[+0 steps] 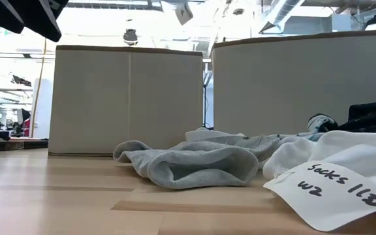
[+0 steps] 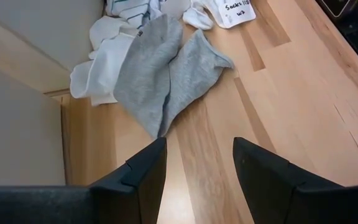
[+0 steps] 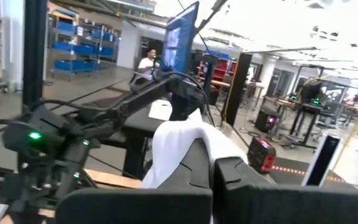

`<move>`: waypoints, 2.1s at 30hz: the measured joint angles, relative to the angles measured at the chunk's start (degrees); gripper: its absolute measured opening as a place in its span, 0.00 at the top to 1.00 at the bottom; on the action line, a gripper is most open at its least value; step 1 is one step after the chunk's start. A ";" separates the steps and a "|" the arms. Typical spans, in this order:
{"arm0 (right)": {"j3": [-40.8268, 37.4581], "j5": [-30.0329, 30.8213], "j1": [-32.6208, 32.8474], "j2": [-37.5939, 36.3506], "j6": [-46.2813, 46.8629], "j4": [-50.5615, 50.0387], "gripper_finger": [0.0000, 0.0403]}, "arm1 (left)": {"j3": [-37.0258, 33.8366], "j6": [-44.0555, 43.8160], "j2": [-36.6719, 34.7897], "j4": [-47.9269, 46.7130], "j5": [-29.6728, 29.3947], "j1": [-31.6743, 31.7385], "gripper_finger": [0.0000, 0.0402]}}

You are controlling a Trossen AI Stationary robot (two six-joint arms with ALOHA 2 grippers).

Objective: Sort clothes
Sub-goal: Put the white sock into the left white laundry bin

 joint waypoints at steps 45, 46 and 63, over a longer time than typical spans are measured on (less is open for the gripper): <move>0.65 -8.88 -8.17 0.03 0.33 6.09 1.00 | -0.02 0.16 -0.02 -1.86 -4.66 -4.52 0.55; 1.20 -9.17 -8.37 0.04 0.42 5.50 1.00 | -0.02 0.25 -0.02 -1.87 -4.66 -4.52 0.55; 8.05 -10.45 -11.19 0.02 -1.31 -3.89 1.00 | -9.59 5.18 -1.30 11.37 -4.61 -4.36 0.55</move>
